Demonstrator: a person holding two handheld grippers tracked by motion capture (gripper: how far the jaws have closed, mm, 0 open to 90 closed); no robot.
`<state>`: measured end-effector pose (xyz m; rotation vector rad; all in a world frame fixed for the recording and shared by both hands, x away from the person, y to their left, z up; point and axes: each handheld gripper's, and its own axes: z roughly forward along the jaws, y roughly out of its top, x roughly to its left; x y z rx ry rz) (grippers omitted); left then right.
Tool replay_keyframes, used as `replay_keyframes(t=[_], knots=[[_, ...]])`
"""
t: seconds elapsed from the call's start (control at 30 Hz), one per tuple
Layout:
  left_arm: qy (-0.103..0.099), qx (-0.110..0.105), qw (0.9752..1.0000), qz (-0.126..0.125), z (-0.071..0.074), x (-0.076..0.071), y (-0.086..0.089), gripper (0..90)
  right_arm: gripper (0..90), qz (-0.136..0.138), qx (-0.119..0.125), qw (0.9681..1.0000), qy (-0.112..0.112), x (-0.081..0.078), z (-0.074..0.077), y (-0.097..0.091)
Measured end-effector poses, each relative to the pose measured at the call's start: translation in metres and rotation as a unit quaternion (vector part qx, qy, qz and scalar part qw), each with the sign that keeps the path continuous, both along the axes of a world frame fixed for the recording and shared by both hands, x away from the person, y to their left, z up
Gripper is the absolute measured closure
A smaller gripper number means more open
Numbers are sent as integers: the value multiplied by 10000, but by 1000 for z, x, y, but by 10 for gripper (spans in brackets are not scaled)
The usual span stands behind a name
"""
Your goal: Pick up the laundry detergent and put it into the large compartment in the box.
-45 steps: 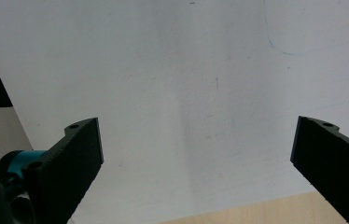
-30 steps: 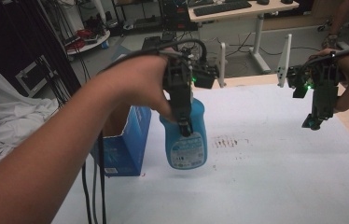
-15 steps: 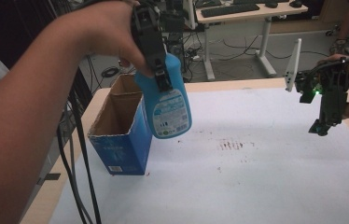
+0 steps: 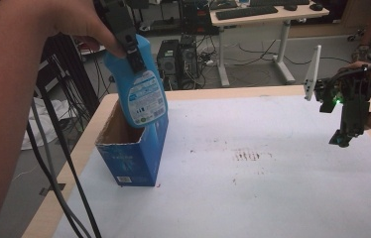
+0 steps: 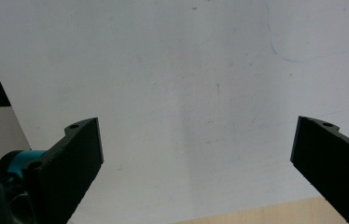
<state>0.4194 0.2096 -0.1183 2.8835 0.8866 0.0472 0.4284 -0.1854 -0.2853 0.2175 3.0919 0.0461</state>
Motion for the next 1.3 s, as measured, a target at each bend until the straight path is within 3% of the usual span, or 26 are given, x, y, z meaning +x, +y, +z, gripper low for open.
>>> replay_keyframes(t=[0.3, 0.5, 0.9, 1.07, 1.3], knots=[[-21, 237, 9977, 641, -8, 11, 27, 381, 13, -5, -21, 10000, 20, 2, -1, 2], [-49, 335, 9952, 915, -19, 17, 37, 381, 13, -21, -27, 10000, 36, 2, -2, 3], [131, 292, 9949, 957, -57, 24, 41, 381, 13, -22, -25, 10000, 30, 3, -3, 4], [273, 213, 9928, 1146, -77, 26, 41, 381, 13, -7, -18, 10000, 25, 3, -3, 4], [392, 357, 9933, 1026, -107, 30, 38, 381, 13, 0, -38, 10000, 15, 3, -4, 6]])
